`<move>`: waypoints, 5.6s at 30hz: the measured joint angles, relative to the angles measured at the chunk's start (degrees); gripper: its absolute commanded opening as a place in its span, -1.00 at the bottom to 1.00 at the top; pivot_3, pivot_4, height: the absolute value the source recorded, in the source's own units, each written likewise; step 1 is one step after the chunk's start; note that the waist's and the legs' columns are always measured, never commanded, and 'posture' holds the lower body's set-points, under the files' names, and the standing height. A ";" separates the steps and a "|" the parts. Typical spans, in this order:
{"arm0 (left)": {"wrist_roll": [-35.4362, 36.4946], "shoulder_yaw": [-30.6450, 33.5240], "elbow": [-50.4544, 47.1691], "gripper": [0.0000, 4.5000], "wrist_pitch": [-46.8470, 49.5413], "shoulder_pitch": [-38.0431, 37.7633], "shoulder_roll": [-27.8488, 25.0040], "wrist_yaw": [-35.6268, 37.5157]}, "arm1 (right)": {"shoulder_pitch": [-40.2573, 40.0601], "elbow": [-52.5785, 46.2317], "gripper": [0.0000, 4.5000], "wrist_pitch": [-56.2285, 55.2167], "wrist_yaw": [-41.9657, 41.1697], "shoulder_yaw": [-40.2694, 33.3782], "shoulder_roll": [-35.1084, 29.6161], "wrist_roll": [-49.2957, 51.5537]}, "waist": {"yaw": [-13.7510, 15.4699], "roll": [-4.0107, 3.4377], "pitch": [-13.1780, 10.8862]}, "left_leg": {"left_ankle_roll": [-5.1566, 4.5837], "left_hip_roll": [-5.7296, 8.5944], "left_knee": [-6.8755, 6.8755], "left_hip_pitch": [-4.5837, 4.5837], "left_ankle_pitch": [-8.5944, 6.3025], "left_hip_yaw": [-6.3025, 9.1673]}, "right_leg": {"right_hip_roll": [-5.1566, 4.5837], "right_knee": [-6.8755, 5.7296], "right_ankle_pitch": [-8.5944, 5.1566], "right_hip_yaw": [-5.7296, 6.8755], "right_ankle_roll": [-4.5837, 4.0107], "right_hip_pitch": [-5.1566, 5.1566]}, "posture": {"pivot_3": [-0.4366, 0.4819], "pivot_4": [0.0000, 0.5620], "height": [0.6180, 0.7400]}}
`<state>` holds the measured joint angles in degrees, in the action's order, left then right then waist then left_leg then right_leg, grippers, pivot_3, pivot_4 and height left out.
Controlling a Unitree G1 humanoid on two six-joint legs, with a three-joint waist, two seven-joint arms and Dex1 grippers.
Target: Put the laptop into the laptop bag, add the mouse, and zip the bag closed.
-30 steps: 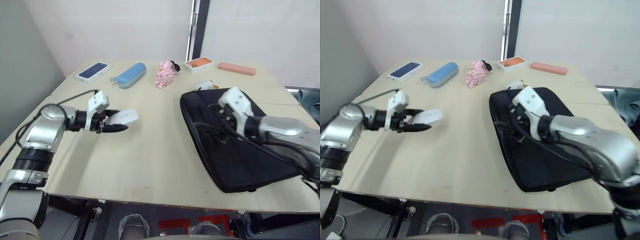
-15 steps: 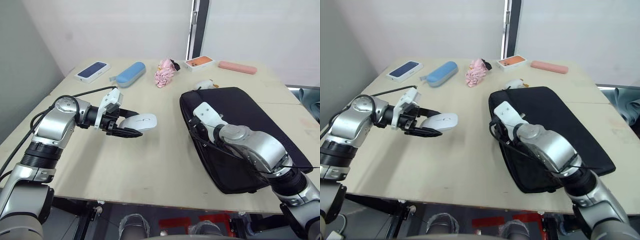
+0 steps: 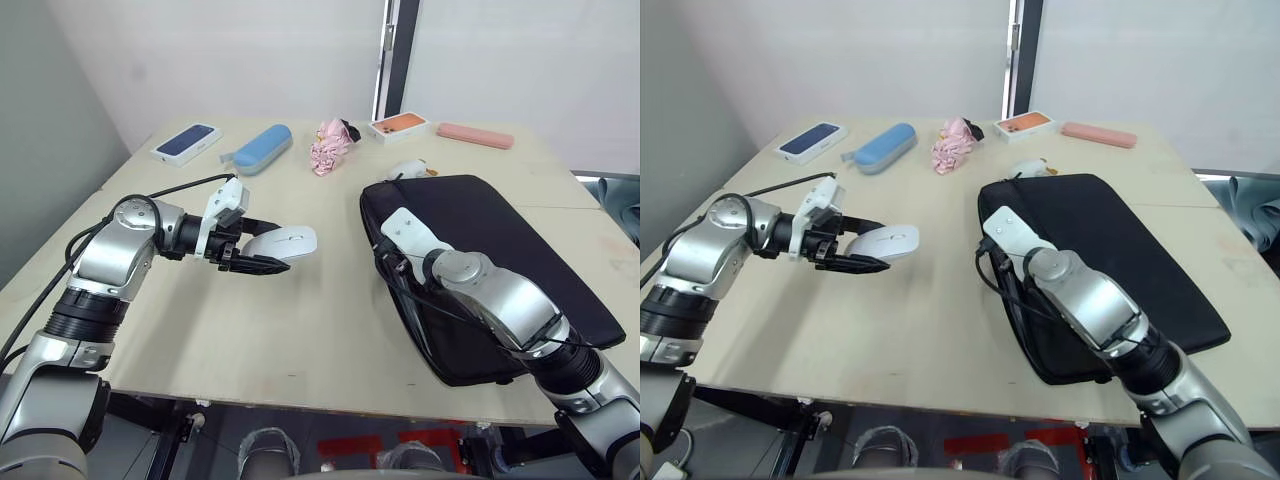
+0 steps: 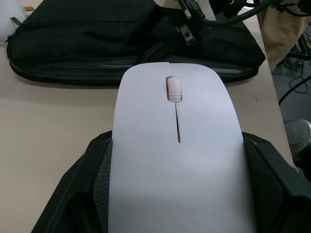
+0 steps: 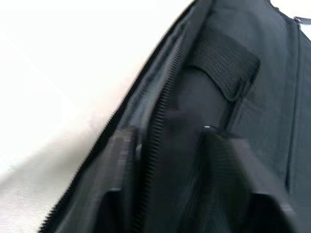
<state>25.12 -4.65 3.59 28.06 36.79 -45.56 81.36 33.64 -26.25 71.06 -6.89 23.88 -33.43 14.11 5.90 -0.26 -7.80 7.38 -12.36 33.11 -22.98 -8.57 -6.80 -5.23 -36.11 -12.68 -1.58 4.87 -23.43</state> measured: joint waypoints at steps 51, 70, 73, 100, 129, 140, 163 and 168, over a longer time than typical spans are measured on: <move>-18.12 -9.72 46.16 0.28 -26.95 17.67 41.90 -26.12 | 16.53 -8.38 -0.98 20.92 -9.70 -21.77 4.54 6.77 | 0.44 0.05 -0.06 | -0.55 0.03 0.13 -0.03 0.38 0.00 | 0.00 -0.15 0.12 -0.10 0.09 -0.02 | -0.05 -0.47 1.00; -20.87 -4.11 63.45 0.28 -36.39 24.98 50.18 -28.99 | 16.39 -10.24 -0.98 21.18 -7.72 -21.73 6.16 6.82 | 1.27 0.07 -0.07 | -0.47 0.03 0.17 -0.02 0.33 0.00 | -0.01 -0.17 0.15 -0.11 0.12 -0.01 | -0.05 -0.47 1.00; -21.04 -3.18 64.39 0.73 -36.59 25.28 50.55 -29.48 | 16.39 -10.29 -1.00 21.18 -7.66 -21.73 6.30 6.87 | 1.26 0.07 -0.07 | -0.45 0.04 0.18 -0.02 0.32 0.00 | -0.01 -0.19 0.15 -0.12 0.13 -0.01 | -0.05 -0.47 1.00; 0.73 3.77 3.40 0.99 -1.30 -0.40 13.79 -3.83 | 10.70 -12.40 -1.00 20.34 -10.06 -24.32 3.65 8.95 | 1.79 0.00 -0.11 | -0.07 0.02 0.11 0.03 0.11 0.01 | -0.01 -0.19 -0.04 -0.06 -0.20 -0.03 | -0.05 -0.47 1.00; -1.41 3.79 14.19 1.00 -11.70 2.45 -6.30 7.87 | -15.80 -13.32 0.65 -14.24 -38.54 -20.26 -14.82 17.41 | 0.71 0.07 -0.09 | -0.14 0.00 0.15 0.02 0.09 0.00 | -0.03 -0.11 -0.23 -0.06 -0.53 0.04 | -0.05 -0.47 1.00; -15.44 -3.34 53.33 1.00 -47.51 20.05 10.68 8.45 | -41.00 -22.07 0.98 -9.02 -40.87 -73.15 -15.68 43.91 | 3.32 0.25 -0.01 | -1.20 0.01 0.45 0.01 0.16 -0.04 | -0.11 -0.19 -0.19 -0.09 -0.56 0.12 | -0.05 -0.47 1.00; -36.11 -6.61 73.95 1.00 -54.09 28.63 24.72 -15.21 | -65.34 -31.76 0.98 -20.96 -17.56 -89.15 -20.23 68.81 | 3.46 0.38 -0.11 | -0.78 0.09 0.42 -0.01 -0.14 0.07 | -0.23 0.12 -0.13 0.04 -0.37 0.30 | -0.05 -0.47 1.00; -36.26 -5.29 74.18 0.47 -52.07 28.64 25.44 -15.04 | -67.40 -32.37 1.00 -22.67 -16.94 -88.53 -20.25 68.11 | 3.48 0.39 -0.11 | -0.78 0.10 0.41 -0.02 -0.14 0.08 | -0.24 0.16 -0.12 0.04 -0.34 0.30 | -0.05 -0.47 1.00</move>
<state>-11.14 -9.94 77.77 -24.01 65.43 -20.12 66.33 -33.75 -58.62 48.40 -23.83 -64.65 -53.68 82.23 9.38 0.13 -7.91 6.60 -12.25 33.52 -23.00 -8.71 -6.73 -5.47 -35.95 -12.79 -1.53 4.53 -23.13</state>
